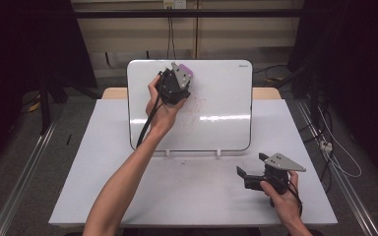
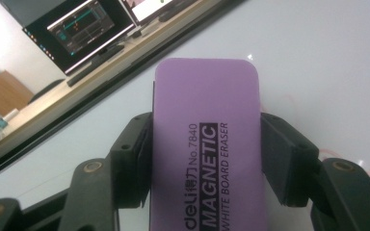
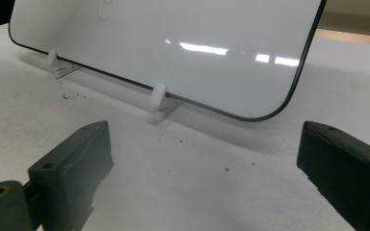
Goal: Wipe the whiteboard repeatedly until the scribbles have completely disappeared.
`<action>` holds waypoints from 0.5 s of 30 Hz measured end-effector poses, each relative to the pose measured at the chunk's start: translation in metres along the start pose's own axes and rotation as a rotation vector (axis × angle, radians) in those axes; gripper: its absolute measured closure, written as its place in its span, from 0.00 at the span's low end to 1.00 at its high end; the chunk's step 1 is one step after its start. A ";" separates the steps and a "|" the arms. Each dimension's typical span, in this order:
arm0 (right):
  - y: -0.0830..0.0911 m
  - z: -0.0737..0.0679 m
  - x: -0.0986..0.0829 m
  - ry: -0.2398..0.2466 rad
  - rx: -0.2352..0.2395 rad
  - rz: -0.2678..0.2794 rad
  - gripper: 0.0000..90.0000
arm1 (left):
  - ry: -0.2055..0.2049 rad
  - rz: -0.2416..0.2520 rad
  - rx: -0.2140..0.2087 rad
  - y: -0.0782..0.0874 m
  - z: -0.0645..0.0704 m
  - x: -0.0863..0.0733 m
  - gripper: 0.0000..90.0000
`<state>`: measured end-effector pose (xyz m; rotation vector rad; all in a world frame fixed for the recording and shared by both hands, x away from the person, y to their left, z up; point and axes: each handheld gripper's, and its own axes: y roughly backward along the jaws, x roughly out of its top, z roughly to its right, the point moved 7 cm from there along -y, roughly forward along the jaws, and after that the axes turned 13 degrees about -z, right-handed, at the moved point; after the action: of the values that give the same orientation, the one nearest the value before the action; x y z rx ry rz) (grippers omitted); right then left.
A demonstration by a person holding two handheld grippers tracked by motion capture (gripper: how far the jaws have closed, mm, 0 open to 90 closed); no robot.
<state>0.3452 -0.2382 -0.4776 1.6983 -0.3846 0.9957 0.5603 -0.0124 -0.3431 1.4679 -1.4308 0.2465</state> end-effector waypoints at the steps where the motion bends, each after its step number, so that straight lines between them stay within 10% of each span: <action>1: 0.000 0.000 0.000 0.000 0.000 -0.001 0.06 | -0.003 0.003 -0.008 0.000 0.004 -0.002 0.46; 7: -0.002 -0.001 0.000 -0.005 0.004 -0.005 0.06 | -0.043 0.008 -0.046 0.002 0.034 -0.008 0.46; 15: -0.002 0.000 0.000 -0.004 0.002 -0.004 0.06 | 0.008 0.020 -0.046 -0.002 0.014 0.003 0.46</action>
<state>0.3462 -0.2375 -0.4787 1.7028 -0.3826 0.9901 0.5563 -0.0247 -0.3483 1.4149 -1.4364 0.2300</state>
